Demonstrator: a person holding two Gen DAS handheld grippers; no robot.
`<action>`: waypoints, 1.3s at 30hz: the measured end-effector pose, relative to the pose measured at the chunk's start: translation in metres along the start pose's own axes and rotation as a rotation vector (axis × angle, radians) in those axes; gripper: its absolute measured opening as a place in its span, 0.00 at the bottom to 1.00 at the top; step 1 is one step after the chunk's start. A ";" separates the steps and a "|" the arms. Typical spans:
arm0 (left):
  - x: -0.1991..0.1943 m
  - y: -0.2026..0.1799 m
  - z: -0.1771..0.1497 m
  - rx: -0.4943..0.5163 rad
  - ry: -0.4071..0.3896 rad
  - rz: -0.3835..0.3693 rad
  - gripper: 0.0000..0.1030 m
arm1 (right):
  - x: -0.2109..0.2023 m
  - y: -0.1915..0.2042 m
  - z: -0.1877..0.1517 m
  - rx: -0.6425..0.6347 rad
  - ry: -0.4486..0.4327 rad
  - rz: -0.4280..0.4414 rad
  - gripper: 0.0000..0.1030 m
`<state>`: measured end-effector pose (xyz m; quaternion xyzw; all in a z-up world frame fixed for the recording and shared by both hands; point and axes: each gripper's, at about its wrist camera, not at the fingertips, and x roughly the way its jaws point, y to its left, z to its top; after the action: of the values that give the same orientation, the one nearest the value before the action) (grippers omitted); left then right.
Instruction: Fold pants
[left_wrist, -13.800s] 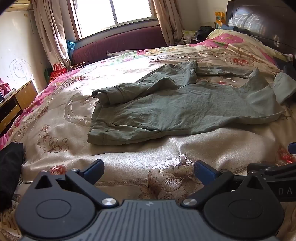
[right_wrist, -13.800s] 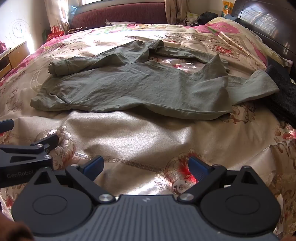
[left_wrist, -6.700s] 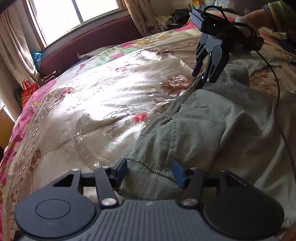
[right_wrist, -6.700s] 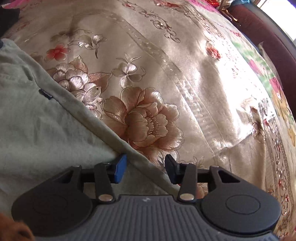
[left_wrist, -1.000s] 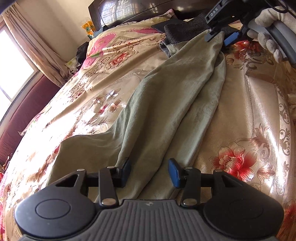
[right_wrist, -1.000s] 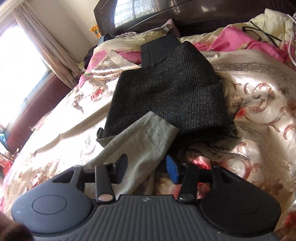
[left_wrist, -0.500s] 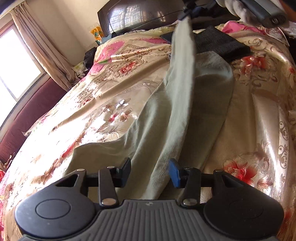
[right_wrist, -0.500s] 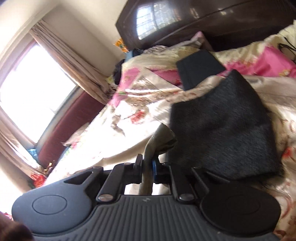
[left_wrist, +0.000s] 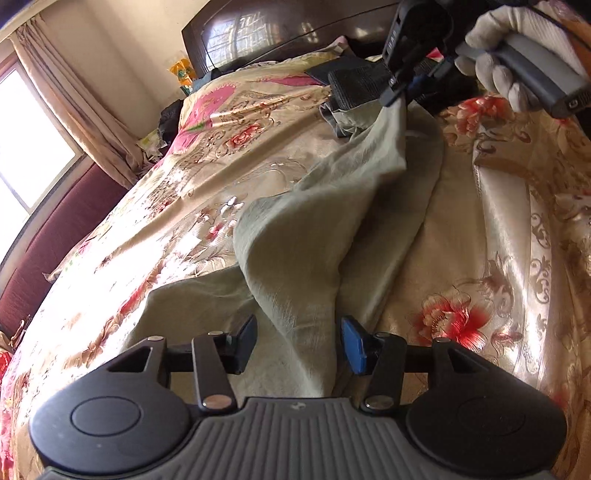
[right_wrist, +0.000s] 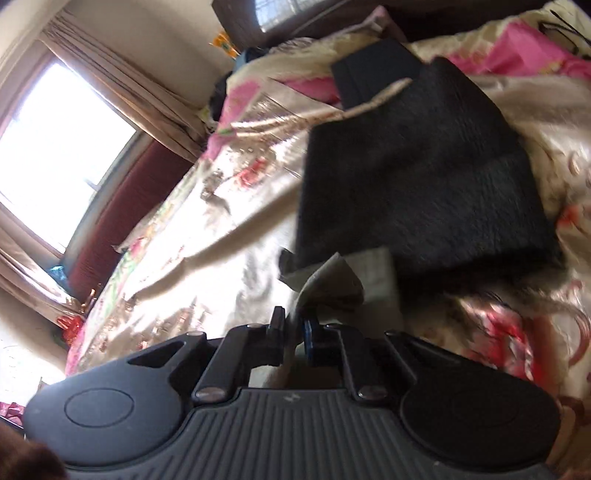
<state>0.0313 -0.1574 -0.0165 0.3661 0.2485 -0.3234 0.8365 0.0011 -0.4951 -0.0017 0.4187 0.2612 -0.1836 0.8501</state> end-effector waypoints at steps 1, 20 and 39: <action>0.001 -0.001 0.000 0.004 0.005 -0.002 0.62 | 0.002 -0.007 -0.005 0.006 0.004 -0.017 0.10; 0.017 -0.007 0.004 0.000 0.021 -0.025 0.63 | 0.001 0.026 0.002 -0.509 -0.066 -0.138 0.16; 0.019 -0.005 0.007 0.020 0.044 -0.030 0.63 | 0.016 -0.019 -0.003 -0.214 -0.009 0.034 0.51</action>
<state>0.0417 -0.1728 -0.0272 0.3778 0.2689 -0.3301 0.8222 0.0030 -0.5049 -0.0244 0.3292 0.2685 -0.1421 0.8941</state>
